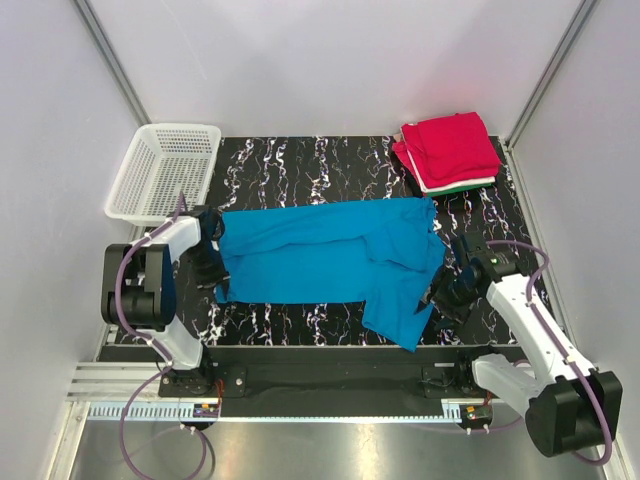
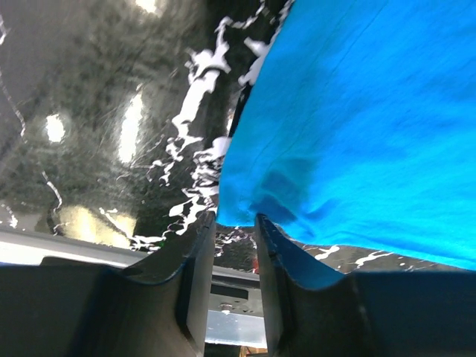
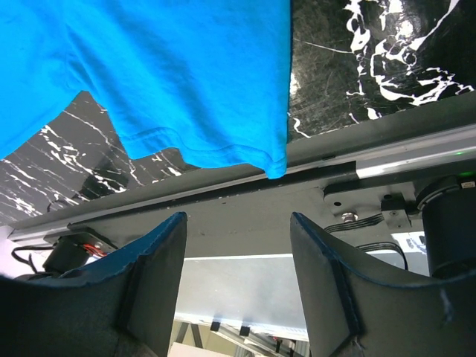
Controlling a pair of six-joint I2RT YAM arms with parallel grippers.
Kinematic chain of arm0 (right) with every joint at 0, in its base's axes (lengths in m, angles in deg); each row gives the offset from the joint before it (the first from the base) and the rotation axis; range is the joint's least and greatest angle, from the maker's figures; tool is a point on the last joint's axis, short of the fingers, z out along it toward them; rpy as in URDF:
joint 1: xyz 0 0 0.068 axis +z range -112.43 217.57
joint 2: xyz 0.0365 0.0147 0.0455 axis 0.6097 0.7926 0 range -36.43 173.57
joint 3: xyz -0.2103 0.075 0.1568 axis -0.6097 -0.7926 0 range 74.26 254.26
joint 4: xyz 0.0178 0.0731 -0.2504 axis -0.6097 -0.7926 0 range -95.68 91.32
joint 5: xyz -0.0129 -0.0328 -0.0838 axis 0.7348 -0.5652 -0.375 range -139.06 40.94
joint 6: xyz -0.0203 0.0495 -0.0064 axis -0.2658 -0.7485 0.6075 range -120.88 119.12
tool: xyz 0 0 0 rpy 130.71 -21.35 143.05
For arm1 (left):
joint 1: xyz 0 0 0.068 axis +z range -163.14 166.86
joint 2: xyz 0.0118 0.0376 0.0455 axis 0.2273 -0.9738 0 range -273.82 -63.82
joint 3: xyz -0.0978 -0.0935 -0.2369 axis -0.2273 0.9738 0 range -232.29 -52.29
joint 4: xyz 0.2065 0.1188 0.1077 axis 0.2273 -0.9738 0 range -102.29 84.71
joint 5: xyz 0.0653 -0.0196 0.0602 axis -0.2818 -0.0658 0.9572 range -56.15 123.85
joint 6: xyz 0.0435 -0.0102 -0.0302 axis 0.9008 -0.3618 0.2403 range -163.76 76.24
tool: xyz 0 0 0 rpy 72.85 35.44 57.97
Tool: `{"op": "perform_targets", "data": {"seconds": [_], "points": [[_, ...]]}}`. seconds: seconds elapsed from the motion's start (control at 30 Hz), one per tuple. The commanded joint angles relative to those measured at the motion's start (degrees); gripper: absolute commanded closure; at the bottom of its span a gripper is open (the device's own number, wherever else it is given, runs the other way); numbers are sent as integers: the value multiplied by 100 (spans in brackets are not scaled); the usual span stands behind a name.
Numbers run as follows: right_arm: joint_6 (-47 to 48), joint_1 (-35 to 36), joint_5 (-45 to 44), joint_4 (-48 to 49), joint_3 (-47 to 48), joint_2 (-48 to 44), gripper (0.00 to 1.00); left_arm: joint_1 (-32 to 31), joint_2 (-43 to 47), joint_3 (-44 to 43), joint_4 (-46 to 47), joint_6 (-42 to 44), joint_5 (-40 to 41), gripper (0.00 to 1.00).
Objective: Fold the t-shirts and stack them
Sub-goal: Fold the tshirt
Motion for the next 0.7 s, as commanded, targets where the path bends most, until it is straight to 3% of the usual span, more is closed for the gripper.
{"op": "perform_targets", "data": {"seconds": [0.0,0.33,0.43,0.67], "points": [[-70,45,-117,-102,441,136,35,27,-93,-208,88,79,-160,71],[229,45,-645,-998,1812,629,34,36,-49,-77,79,79,-28,80],[211,45,-601,-1042,1997,752,34,36,-58,-76,70,78,-28,100],[238,45,-663,-1639,1673,884,40,27,-31,-120,35,61,-1,100]]}}
